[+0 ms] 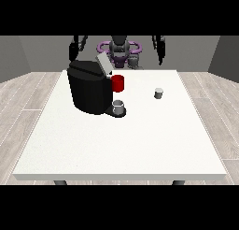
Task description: Insert the coffee pod into the coffee machine and close the lid
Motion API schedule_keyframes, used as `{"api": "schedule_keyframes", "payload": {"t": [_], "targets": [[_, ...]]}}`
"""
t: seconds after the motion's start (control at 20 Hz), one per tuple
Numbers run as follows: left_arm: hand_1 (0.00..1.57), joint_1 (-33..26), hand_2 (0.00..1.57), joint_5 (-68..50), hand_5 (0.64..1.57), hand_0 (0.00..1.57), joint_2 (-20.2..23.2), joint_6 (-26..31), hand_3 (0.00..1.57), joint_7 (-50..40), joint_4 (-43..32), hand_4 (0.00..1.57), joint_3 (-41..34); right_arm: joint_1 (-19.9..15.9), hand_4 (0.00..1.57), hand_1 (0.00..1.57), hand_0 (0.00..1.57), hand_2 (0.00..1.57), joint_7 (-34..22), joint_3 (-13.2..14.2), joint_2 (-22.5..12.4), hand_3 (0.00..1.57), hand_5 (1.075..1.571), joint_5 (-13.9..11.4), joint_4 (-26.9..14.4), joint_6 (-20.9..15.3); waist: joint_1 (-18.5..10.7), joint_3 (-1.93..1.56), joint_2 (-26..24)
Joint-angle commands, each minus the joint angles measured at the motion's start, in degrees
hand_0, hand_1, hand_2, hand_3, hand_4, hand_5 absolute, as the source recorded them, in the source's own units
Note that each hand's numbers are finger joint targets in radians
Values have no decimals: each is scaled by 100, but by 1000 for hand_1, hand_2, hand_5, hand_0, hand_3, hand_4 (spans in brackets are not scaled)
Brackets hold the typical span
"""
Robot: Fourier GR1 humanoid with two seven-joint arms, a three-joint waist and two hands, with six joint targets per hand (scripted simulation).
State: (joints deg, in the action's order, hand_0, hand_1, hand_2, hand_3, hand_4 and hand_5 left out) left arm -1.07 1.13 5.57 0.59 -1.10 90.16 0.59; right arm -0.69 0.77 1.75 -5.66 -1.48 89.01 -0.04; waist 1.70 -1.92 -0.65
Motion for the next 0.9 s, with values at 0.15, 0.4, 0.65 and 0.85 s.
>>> {"api": "schedule_keyframes", "payload": {"t": [0.15, 0.4, 0.65, 0.85], "targets": [[0, 316, 0, 58, 1571, 0, 905, 781, 0, 531, -107, 0, -271, -80, 0, 0, 0, 0, 207, 121, 14, 0, 1571, 226, -238, 183, -73, 191, 161], [0, 166, 0, 532, 1571, 0, 1537, 1239, 0, 1311, -265, 0, -158, -139, 0, 0, 0, 0, 36, 81, 75, 0, 1571, -682, -130, -798, -75, 195, 144], [0, 1025, 0, 731, 1571, 0, 2160, 1376, 0, 1498, -1311, 0, -712, -500, 0, 0, 0, 0, -5, -352, 331, 0, 1571, -954, 109, -912, 377, 197, 725], [0, 1636, 0, 1008, 1571, 0, 2371, 1356, 0, 862, -1719, 0, -749, -559, 0, 0, 0, 0, -16, -480, 295, 0, 1571, -864, 217, -648, 808, 193, 869]]}}
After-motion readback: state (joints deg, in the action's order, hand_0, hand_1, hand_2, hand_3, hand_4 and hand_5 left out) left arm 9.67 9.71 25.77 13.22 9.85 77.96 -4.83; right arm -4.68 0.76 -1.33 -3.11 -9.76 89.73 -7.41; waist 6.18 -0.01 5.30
